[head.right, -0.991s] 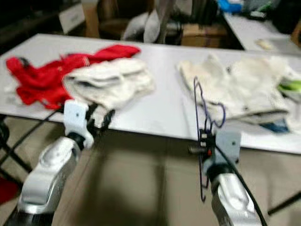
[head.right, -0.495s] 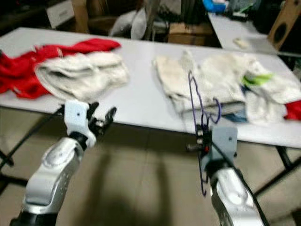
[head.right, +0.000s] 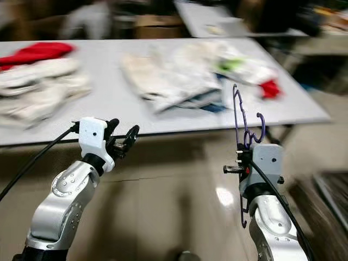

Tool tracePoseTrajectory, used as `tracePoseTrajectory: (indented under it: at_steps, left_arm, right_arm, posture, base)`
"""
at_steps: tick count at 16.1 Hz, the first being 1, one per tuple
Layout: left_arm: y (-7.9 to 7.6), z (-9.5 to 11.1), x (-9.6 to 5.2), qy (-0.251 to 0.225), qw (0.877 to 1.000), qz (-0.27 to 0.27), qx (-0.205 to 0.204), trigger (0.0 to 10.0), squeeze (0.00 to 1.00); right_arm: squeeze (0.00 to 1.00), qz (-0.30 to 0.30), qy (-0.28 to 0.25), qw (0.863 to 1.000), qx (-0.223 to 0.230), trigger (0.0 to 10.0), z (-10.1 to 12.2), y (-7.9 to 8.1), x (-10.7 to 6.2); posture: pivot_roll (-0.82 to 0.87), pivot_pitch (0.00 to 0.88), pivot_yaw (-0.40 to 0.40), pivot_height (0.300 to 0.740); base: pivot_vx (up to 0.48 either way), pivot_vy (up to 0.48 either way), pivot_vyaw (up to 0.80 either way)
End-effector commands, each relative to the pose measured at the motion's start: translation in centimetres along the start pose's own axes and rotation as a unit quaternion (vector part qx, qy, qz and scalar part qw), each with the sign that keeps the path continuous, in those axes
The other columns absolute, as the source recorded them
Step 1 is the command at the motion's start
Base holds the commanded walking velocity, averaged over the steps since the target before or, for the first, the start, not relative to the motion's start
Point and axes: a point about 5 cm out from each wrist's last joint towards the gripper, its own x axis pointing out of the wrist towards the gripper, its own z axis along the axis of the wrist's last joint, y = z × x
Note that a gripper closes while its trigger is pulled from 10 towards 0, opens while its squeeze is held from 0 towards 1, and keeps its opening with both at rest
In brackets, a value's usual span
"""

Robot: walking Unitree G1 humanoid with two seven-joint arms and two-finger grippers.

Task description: Hang hanger

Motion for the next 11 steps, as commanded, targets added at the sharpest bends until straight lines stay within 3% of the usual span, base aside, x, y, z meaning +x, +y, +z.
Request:
tracePoseTrajectory:
  at_steps: [1,2,5,7,11]
  left_arm:
    - [-0.2,0.2,0.1,-0.006,1.0,-0.003,0.007,10.0,0.0]
    - [-0.1,0.3,0.1,-0.013,1.0,-0.003,0.005,10.0,0.0]
    - [0.0,0.5,0.2,-0.018,1.0,-0.001,0.01,10.0,0.0]
    - [0.3,0.8,0.3,-0.022,1.0,0.002,0.01,10.0,0.0]
    - [0.6,0.8,0.6,-0.022,1.0,0.01,0.011,10.0,0.0]
  right_arm:
    - [0.0,-0.017,-0.005,1.0,-0.004,10.0,0.2,-0.3,0.2]
    - [0.0,-0.014,-0.025,1.0,-0.006,10.0,0.6,0.0,0.3]
    - [0.0,0.01,-0.022,1.0,0.001,10.0,0.5,0.3,0.2]
    - [0.0,0.025,-0.014,0.999,0.03,10.0,0.4,0.7,0.1]
    - [0.0,0.035,-0.016,0.999,0.005,10.0,0.4,1.1,0.6]
  posture:
    - [0.0,0.045,0.014,0.74]
    - [0.0,0.046,0.012,0.74]
    - [0.0,0.048,0.01,0.74]
    - [0.0,0.049,0.01,0.74]
    - [0.0,0.051,0.016,0.74]
  base:
    - [0.0,0.0,-0.79]
    - [0.0,0.0,-0.8]
    - [0.0,0.0,-0.66]
    - [0.0,0.0,0.0]
    - [0.0,0.0,0.0]
